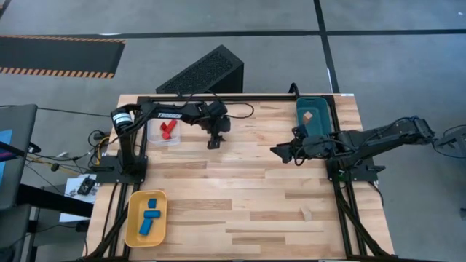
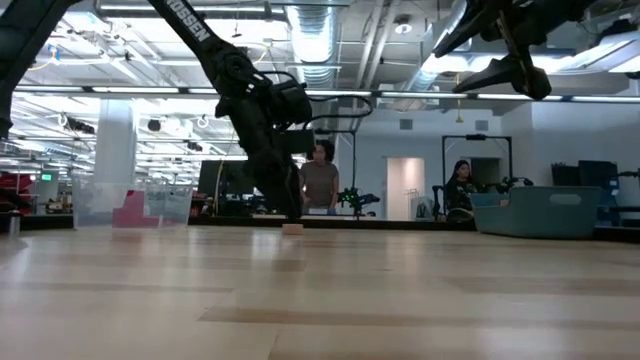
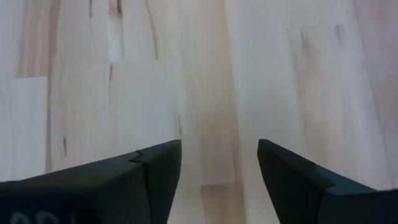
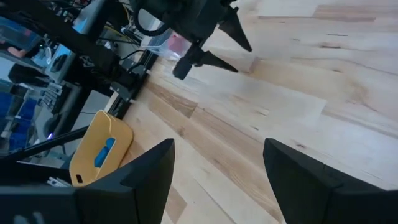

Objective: Sort & place blocks by color
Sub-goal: Put the top brown block into the blue bin

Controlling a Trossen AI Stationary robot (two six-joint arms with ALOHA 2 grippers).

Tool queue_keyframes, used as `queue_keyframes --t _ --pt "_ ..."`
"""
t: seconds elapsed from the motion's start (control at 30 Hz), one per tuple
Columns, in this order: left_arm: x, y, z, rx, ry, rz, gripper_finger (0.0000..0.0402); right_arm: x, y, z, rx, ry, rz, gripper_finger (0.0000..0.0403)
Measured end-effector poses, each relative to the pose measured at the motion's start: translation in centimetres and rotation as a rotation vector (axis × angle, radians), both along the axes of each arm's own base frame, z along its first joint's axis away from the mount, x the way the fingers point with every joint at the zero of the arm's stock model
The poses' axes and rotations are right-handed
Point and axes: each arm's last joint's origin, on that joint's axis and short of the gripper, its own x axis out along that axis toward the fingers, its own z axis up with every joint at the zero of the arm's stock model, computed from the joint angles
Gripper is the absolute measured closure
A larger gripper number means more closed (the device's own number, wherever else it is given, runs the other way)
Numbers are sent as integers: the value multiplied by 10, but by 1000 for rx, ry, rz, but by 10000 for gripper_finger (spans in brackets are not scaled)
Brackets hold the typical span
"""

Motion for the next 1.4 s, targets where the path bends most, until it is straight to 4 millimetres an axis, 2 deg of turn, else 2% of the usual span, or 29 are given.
queue_keyframes --t 0.23,0.4,0.53,0.7,0.83,0.93,1.07,1.2,1.3,1.4 --pt "1 2 -15 55 59 32 157 1 1 1 3 -12 3 133" --pt "4 3 -24 27 69 48 156 1 5 1 7 -20 18 133" --pt "5 1 -28 9 83 53 199 1 7 2 18 -24 26 133" --pt "7 1 -25 -3 87 68 293 1 7 2 45 -38 -8 133" --pt "12 3 -17 -30 100 119 301 4 6 -1 80 -55 -103 133" --pt "19 1 -6 -44 88 114 301 10 6 -7 127 -56 -173 133" --pt "31 -10 30 -1 -20 41 297 21 5 -21 200 -18 -238 133" --pt "40 -33 66 44 -121 -95 280 33 7 -29 238 -27 -236 133" --pt "47 -53 95 80 -214 -189 282 44 10 -24 236 -108 -174 133" --pt "54 -71 114 97 -270 -241 290 51 9 -22 232 -165 -162 133"
